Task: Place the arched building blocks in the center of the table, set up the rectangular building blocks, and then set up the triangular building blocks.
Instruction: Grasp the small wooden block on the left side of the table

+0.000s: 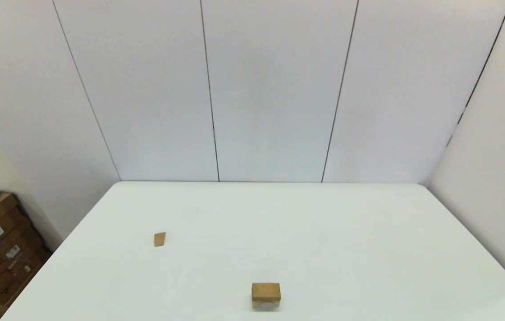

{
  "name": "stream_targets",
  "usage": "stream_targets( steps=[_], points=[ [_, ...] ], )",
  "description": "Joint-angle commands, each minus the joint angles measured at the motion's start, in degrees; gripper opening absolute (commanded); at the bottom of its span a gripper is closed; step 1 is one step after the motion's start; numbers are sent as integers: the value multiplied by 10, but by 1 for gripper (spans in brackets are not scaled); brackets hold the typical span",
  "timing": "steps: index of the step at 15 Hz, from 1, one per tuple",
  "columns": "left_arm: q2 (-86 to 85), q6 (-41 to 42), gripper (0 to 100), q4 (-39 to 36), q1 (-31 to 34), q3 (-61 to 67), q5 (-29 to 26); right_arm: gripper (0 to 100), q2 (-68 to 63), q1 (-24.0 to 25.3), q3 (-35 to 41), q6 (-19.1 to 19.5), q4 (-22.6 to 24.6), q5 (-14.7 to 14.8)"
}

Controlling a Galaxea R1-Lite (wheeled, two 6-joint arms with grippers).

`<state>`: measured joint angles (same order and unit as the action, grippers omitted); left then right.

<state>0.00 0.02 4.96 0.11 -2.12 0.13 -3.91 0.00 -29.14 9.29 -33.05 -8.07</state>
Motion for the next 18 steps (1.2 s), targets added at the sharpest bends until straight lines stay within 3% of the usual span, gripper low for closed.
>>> stream_targets(
  steps=[1, 3, 4, 6, 8, 15, 18],
  points=[
    [1, 0, 100, 0, 0, 0, 0, 100, 40, 0, 176, -31, 164, 32],
    [1, 0, 100, 0, 1, 0, 0, 100, 40, 0, 242, -35, 254, 31],
    [1, 0, 100, 0, 0, 0, 0, 100, 40, 0, 249, -46, 273, 32],
    [1, 0, 100, 0, 1, 0, 0, 100, 40, 0, 256, -65, 281, 39],
    [1, 1, 100, 0, 1, 0, 0, 100, 40, 0, 278, -49, 285, 76],
    [17, 16, 100, 20, 0, -48, -3, 100, 40, 0, 281, -72, 301, 79],
    [277, -10, 100, 64, 1, -162, 4, 100, 40, 0, 281, -77, 301, 80]
  ],
)
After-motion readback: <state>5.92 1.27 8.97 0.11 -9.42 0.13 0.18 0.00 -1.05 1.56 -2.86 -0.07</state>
